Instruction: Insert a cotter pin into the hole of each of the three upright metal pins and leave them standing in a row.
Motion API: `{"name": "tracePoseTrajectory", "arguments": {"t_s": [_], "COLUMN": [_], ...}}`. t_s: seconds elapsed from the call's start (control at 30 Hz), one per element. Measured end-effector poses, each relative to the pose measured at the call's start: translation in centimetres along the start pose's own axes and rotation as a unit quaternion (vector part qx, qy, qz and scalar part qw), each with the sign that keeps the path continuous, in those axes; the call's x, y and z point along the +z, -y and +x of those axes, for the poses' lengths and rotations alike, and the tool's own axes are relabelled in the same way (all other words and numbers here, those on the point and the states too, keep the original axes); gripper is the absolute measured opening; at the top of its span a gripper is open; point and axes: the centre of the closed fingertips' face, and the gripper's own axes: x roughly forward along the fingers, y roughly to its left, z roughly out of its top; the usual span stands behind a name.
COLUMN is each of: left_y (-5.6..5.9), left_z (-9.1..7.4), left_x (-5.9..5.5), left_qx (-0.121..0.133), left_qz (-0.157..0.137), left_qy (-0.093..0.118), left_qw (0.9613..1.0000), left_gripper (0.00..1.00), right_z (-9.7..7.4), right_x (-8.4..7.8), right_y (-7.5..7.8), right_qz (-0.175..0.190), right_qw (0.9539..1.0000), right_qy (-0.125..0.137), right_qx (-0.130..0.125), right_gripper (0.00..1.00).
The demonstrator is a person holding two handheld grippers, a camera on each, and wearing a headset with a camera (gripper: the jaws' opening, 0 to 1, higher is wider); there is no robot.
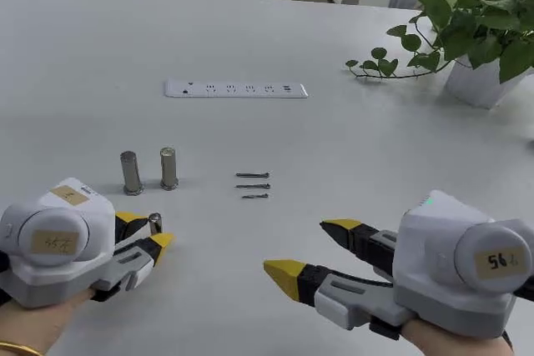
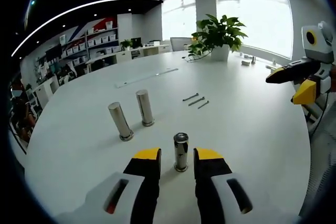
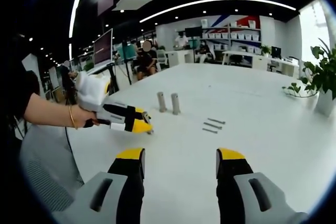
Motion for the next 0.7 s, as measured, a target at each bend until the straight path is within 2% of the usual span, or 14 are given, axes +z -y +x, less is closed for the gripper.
{"name": "tracePoseTrajectory", "arguments": {"t_s": [0.27, 0.5, 0.7], "left_y": [0.0, 0.0, 0.2], "left_z": [-0.1, -0.4, -0.6], "left_x": [-0.5, 0.0, -0.1], "left_qx": [0.002, 0.003, 0.0], "left_qz": [-0.006, -0.012, -0.018], "left_qy": [-0.008, 0.001, -0.001], "left_qw": [0.9999, 0.9999, 0.9998], "left_gripper": [0.24, 0.29, 0.34], "right_z": [0.3, 0.7, 1.1], "right_x": [0.3, 0.8, 0.9], "right_y": [0.1, 0.3, 0.9], "right_qz": [-0.006, -0.021, -0.036], "right_qw": [0.9999, 0.9995, 0.9986], "right_qy": [-0.008, -0.019, -0.033], "right_qx": [0.01, 0.016, 0.02], "right_gripper": [0.49, 0.49, 0.48]}}
